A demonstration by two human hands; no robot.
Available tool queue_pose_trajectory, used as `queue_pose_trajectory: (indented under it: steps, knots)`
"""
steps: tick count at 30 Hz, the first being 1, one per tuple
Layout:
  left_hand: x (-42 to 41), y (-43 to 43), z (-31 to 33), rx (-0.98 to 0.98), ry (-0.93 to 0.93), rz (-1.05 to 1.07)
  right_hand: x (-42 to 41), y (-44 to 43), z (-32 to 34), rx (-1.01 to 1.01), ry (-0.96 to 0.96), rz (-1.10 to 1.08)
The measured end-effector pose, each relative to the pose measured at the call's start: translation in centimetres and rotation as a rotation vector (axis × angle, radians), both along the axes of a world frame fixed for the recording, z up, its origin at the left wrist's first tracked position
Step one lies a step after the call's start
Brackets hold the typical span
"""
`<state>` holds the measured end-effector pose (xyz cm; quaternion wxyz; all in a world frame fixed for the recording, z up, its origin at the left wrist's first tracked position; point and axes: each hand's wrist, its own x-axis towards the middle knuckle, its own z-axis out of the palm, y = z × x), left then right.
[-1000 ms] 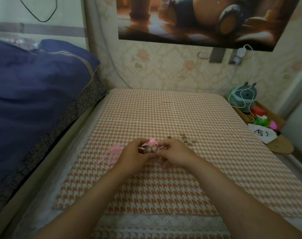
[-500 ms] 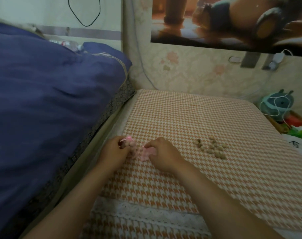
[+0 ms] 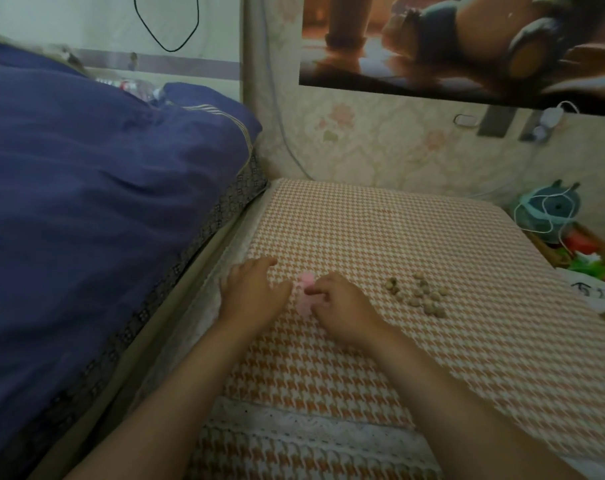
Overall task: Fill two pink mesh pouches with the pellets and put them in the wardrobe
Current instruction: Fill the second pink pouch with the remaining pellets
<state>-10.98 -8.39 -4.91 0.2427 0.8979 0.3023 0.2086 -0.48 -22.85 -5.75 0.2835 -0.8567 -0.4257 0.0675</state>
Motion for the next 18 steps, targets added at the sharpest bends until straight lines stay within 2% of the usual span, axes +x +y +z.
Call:
queue_pose_trajectory:
  steps: [2,5,8,10,12,15,18]
  knots:
    - [0.6,-1.4,0.0,-0.117,-0.028,-0.099,0.2,-1.2,0.3,0.078,0.016,0.002]
    - [1.9,-3.1,0.0,-0.398,-0.103,-0.2,0.2,-2.9,0.9,0.189,0.06,-0.009]
    - [3.3,-4.3,0.4,-0.535,-0.169,-0.27,0.4,-4.6,1.6,0.272,0.135,0.039]
    - [4.0,-5.1,0.8,-0.565,-0.219,-0.279,0.8,-5.7,2.2,0.306,0.201,-0.003]
    - [4.7,-6.1,1.1,-0.564,-0.262,-0.267,1.5,-6.7,2.8,0.355,0.273,-0.135]
    - [5.7,-7.2,1.1,-0.482,-0.239,-0.286,2.8,-8.0,3.2,0.438,0.31,-0.309]
    - [6.6,-8.0,0.8,-0.397,-0.184,-0.387,3.8,-8.9,3.3,0.489,0.299,-0.317]
